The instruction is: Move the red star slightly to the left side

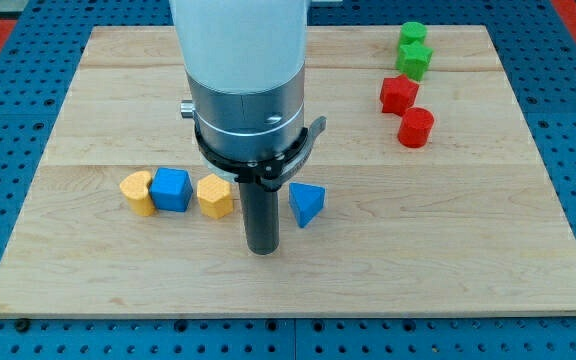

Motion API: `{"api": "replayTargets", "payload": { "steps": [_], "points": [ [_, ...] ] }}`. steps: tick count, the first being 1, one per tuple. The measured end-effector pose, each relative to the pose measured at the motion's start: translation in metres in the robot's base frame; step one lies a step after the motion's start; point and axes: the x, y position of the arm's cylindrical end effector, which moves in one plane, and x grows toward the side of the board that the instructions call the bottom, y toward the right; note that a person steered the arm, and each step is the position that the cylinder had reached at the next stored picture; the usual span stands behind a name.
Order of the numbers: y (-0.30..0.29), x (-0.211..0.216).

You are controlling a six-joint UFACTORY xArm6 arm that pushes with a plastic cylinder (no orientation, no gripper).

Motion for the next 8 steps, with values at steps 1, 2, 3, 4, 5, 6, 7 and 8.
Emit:
{"api": "replayTargets", "payload": {
  "steps": [1,2,3,4,5,6,7,8],
  "points": [
    [0.0,0.001],
    [0.029,0.009],
    [0.096,0.01],
    [0.138,0.01],
    [0.143,0.01],
    [0.144,0.01],
    [0.145,0.01],
    [0.145,0.01]
  ]
}}
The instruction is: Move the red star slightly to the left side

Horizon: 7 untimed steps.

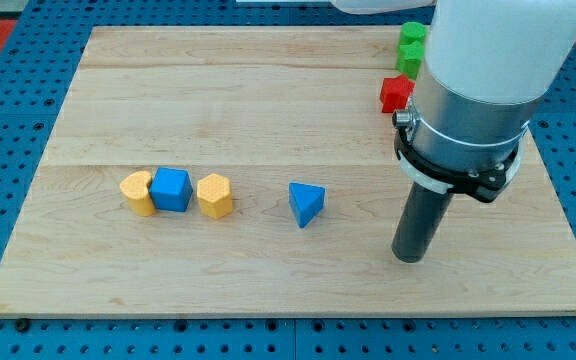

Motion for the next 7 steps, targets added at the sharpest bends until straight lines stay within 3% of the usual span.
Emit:
{"api": "replayTargets", "payload": {
  "steps": [3,5,6,7],
  "points": [
    [0.024,-0.015],
    [0.094,-0.141],
    [0.098,-0.214],
    [0.047,-0.256]
  ]
}}
